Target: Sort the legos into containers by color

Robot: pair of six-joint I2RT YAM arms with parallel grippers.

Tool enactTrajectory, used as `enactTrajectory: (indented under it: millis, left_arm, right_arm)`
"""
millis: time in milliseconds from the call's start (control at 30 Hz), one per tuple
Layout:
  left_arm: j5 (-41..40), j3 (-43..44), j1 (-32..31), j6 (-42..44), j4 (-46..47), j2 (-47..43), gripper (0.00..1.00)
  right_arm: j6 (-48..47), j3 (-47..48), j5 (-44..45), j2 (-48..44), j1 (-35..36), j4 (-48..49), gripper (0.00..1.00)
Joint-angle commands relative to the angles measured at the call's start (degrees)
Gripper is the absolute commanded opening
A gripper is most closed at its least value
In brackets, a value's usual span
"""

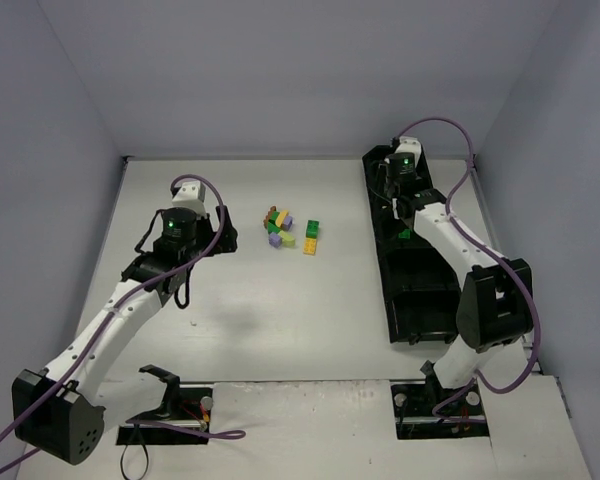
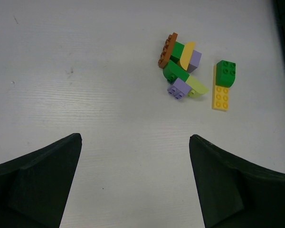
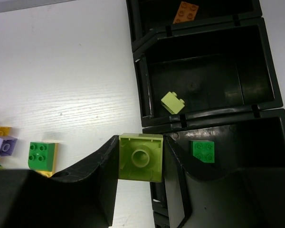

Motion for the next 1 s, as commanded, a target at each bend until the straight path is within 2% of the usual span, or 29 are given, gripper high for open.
enactTrajectory:
  millis: [0,367,967]
  left_arm:
    - [-0.4,2.6,-0.1,-0.2,4.4,0.9,0.88]
    - [-0.8,3.3,-0.1,-0.5,3.5,1.7,0.88]
    - [-0.5,3.6,0.0,-0.9,2.0,2.6,0.88]
  right_arm:
    - [0.5,-0.1,0.4,-3.7,-1.0,1.8,0.0]
    - [0.2,3.5,0.1,0.9,-3.9,2.2,0.0]
    - [0.3,13.6,1.9,15.0,-7.9,3.3,0.0]
